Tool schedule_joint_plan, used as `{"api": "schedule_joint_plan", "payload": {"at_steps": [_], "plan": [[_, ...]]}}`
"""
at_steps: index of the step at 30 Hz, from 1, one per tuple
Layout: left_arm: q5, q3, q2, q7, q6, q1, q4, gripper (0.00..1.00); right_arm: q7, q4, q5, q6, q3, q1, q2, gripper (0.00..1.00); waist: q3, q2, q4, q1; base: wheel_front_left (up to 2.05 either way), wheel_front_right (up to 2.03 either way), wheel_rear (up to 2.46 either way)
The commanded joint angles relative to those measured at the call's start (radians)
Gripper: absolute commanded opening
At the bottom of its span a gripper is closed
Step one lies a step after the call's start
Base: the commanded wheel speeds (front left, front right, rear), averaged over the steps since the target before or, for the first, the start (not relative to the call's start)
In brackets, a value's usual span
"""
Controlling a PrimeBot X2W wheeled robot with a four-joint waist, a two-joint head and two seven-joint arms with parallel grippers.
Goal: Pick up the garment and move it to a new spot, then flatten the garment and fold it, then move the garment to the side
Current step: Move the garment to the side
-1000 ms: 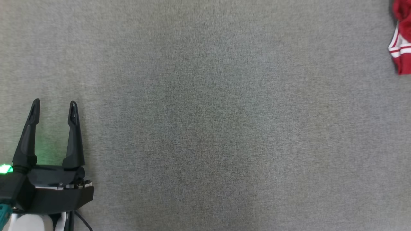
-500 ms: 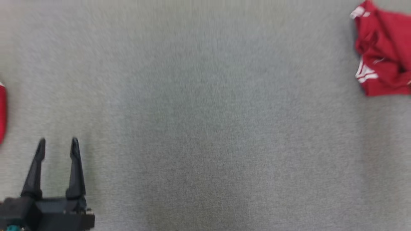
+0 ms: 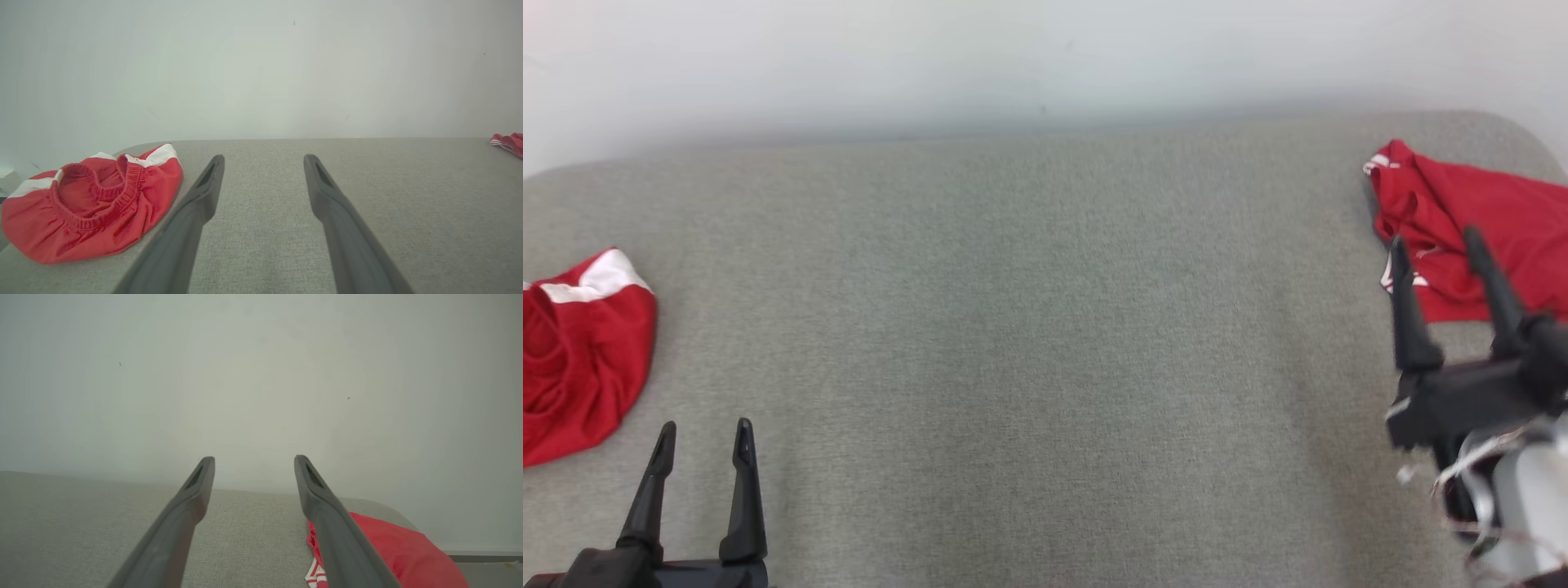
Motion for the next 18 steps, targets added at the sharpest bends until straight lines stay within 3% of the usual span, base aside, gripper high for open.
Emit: {"api": "schedule_joint_plan", "payload": {"at_steps": [1, 18], "plan": [[-0.007, -0.003, -0.004, -0.003, 0.002, 0.011, 0.007, 1.00, -0.011, -0.013, 0.009, -0.003, 0.000, 0.058, 0.027, 1.00, -0.047, 0.0003, 0.030, 0.0004, 0.00, 0.00, 0.00], [0.006, 0.004, -0.011, -0.003, 0.002, 0.048, 0.062, 1.00, -0.042, -0.082, 0.023, -0.003, -0.008, 0.353, 0.181, 1.00, -0.126, 0.0003, 0.062, 0.0004, 0.00, 0.00, 0.00]]}}
